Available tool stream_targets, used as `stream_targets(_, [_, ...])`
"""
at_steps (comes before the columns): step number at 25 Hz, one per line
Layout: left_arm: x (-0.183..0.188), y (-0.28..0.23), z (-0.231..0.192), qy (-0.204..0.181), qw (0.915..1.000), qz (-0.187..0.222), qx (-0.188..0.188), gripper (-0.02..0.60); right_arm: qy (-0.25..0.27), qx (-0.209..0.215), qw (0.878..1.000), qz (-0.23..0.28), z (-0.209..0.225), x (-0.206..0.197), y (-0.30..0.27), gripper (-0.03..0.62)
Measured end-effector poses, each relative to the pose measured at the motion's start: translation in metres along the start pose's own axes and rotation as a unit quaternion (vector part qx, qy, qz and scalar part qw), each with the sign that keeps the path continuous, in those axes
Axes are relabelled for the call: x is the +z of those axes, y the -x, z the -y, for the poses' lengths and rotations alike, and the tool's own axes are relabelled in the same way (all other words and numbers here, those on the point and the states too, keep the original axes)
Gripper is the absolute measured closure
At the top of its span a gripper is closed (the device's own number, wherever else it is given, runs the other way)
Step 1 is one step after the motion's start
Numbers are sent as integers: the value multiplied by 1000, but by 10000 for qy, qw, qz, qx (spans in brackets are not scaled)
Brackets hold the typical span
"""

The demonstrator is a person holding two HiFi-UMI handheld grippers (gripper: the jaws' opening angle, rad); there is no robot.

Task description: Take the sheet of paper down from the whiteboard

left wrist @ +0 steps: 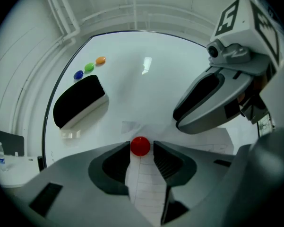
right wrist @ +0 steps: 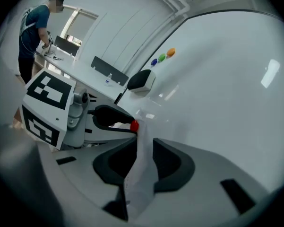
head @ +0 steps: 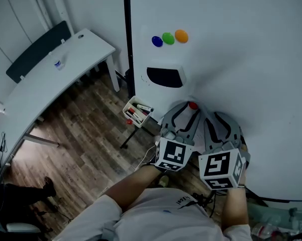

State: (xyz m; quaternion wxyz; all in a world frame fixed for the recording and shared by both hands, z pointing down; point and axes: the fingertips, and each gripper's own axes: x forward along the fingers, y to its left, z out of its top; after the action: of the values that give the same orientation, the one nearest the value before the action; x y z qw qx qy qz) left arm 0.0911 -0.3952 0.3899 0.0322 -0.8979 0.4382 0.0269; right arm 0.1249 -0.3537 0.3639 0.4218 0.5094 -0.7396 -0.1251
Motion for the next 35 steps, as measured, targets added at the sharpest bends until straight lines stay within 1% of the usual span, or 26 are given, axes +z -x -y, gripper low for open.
stream_targets(5, [0, -2, 1, -71, 9999, 142, -55, 437, 211, -88, 9990, -386, -4, -7, -10, 493])
stream_targets(10, [0, -2, 0, -40, 9995, 250, -186, 437, 276, -127, 9979, -578, -4, -9, -13, 496])
stream_targets(12, [-1, -3, 0, -45, 9994, 270, -203, 437, 335, -124, 9971, -669, -4, -10, -14, 512])
stream_targets(13, [-1, -3, -1, -44, 9994, 273, -203, 437, 366, -108, 9967, -715, -5, -12, -16, 534])
stream_targets(15, [-1, -3, -2, -37, 9994, 270, -210, 437, 406, -96, 9961, -773, -6, -14, -18, 537])
stream_targets(18, [-1, -3, -3, -18, 9993, 279, -238, 437, 352, -139, 9966, -727, -4, -12, -18, 570])
stream_targets(20, [-1, -3, -4, -35, 9993, 267, -257, 448, 290, -120, 9972, -679, -4, -11, -18, 577])
stream_targets(27, [-1, -1, -5, -84, 9994, 144, -290, 449, 24, 63, 9991, -431, -4, -12, -18, 579])
stream_targets(32, [9, 9, -2, -154, 9993, 142, -320, 449, -150, 172, 9995, -218, -3, -11, -13, 579])
stream_targets(35, [9, 20, -2, -85, 9994, 24, -334, 449, -262, 310, 9992, -51, -6, -10, -9, 580])
